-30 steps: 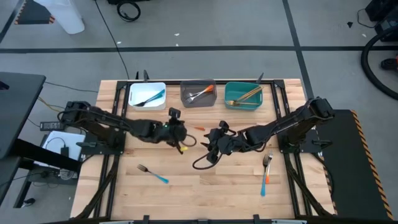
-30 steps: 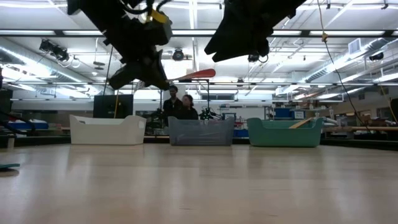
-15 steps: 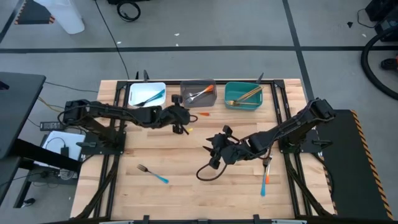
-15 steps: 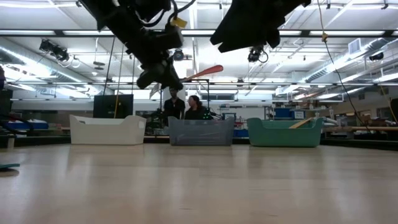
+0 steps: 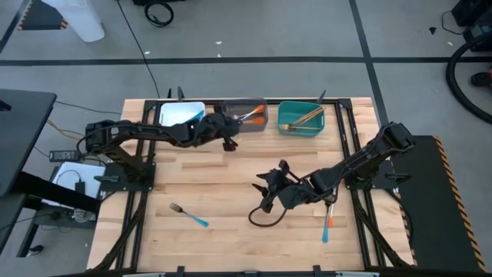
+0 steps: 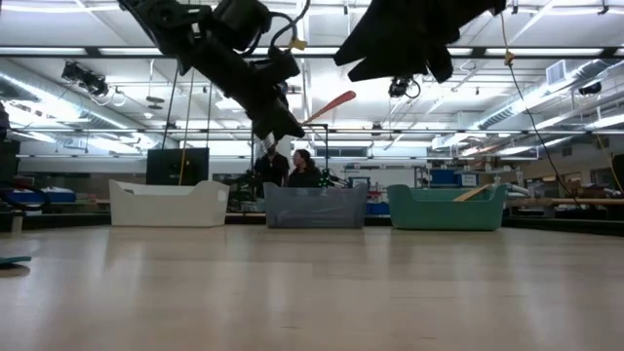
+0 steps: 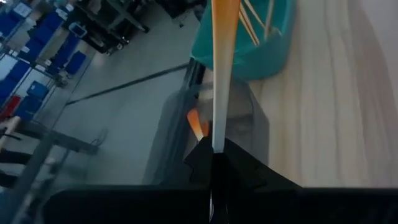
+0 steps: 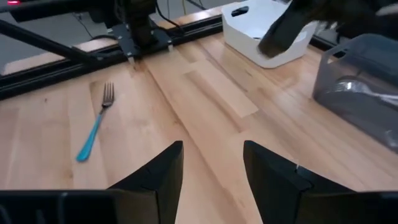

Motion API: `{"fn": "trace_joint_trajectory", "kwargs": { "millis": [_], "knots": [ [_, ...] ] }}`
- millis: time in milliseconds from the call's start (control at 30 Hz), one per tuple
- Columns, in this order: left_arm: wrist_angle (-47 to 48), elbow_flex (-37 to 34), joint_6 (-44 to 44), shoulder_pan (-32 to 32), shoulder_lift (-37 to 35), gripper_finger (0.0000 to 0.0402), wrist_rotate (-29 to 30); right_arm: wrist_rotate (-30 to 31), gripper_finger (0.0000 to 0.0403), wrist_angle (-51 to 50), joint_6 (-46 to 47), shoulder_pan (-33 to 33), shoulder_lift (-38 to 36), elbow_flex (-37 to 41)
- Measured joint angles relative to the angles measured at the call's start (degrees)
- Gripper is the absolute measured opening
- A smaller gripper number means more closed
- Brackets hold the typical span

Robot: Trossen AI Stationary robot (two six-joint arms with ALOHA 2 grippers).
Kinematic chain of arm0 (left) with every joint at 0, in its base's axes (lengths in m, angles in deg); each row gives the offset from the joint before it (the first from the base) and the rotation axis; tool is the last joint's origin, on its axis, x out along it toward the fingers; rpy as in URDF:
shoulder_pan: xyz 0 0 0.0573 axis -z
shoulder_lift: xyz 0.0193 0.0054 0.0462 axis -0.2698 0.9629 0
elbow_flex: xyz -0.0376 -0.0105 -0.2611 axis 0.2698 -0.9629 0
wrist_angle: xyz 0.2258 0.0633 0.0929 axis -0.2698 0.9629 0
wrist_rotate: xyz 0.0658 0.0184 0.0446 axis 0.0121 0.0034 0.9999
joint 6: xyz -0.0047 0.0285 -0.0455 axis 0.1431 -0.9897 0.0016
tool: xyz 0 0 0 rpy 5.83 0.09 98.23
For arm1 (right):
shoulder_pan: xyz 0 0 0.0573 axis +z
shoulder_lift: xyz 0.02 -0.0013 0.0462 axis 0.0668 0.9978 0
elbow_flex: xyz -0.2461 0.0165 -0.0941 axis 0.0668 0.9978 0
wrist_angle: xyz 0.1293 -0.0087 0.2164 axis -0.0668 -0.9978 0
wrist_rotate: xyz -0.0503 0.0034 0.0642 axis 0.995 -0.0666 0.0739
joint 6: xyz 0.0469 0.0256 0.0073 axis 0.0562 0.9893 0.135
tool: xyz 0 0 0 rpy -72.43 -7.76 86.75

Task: Sort silverware by color (type)
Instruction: Put the orange fork into the black bin

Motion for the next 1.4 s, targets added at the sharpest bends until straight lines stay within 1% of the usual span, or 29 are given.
{"fn": "trace_joint_trajectory", "kwargs": {
  "millis": [133,233,367,433,533,667,767,900,1067,1167,1233,1400],
  "knots": [
    [-3.2,0.0,3.2,-2.2,0.0,0.0027,-3.1,1.1,0.0178,4.5,-0.3,1.1,0.0,2.0],
    [-5.2,0.0,6.1,-4.1,0.0,0.0027,-5.7,1.8,0.0178,5.3,-0.5,1.7,0.0,2.9],
    [-7.5,-0.1,11.8,-7.0,1.1,0.0027,-10.6,1.8,0.0178,7.0,-1.4,2.1,0.0,3.3],
    [-11.2,0.1,14.7,-8.3,2.7,0.0027,-12.8,1.8,0.0178,6.7,-1.8,2.1,0.0,3.4],
    [-13.7,0.0,18.2,-10.4,4.9,0.0027,-15.2,1.8,0.0178,6.9,-2.3,2.1,0.0,3.4],
    [-14.7,0.2,19.8,-12.9,7.9,0.0027,-16.3,1.8,0.0178,6.7,-3.4,2.3,0.0,3.4],
    [-11.3,1.9,21.0,-14.4,9.9,0.0027,-16.4,1.8,0.0178,6.7,-3.9,2.3,0.0,3.4],
    [-5.3,6.6,23.5,-15.9,13.0,0.0027,-18.9,1.8,0.0178,6.9,-4.7,2.3,0.0,3.4],
    [0.3,12.0,24.4,-16.2,16.1,0.0027,-20.1,1.7,0.0178,6.9,-4.7,2.6,0.0,3.4],
    [3.3,14.7,26.9,-16.6,17.9,0.0027,-23.3,1.7,0.0178,6.7,-4.9,2.8,0.0,3.4],
    [5.5,15.9,27.6,-16.8,19.2,0.0027,-24.8,1.7,0.0178,6.6,-5.0,3.0,0.0,3.4],
    [8.0,16.5,27.0,-17.5,21.4,0.0027,-24.9,1.8,0.0178,6.3,-5.0,3.8,0.0,3.4]
  ]
}}
